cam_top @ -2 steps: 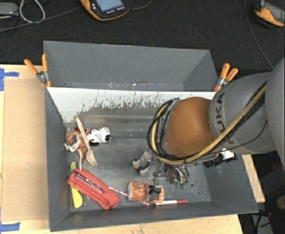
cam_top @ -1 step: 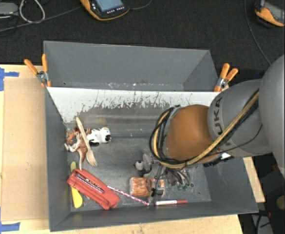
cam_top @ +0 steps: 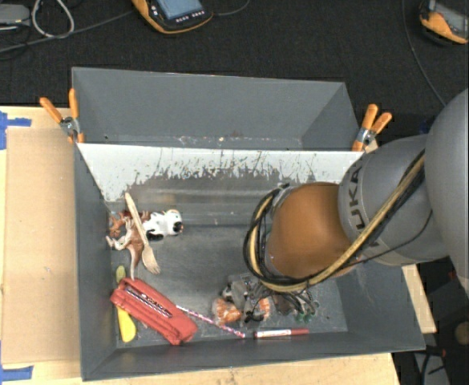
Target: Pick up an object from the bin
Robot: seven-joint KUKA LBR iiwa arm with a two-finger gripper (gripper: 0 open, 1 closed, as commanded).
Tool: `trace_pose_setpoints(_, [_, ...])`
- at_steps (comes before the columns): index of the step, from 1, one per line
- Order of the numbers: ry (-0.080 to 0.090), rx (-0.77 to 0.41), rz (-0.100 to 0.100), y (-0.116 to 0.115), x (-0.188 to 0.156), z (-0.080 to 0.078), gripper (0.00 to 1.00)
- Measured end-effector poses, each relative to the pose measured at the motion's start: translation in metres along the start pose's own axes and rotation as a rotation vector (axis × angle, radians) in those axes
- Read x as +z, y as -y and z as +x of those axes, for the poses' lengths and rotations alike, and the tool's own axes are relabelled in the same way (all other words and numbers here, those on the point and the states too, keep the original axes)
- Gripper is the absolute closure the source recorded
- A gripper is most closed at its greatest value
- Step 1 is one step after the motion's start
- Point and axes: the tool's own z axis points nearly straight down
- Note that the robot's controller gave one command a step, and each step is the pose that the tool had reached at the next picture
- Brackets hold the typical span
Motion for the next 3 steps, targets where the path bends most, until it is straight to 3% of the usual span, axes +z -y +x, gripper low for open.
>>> trace_pose_setpoints(1, [0.009,0.001,-0.001,-0.0005,-0.0003,-0.0021,0.00])
trace_pose_setpoints(2, [-0.001,0.000,-0.003,-0.0017,0.0013,0.0005,1.00])
trace_pose_setpoints(3, [-0.001,0.000,-0.003,-0.0017,0.0013,0.0005,1.00])
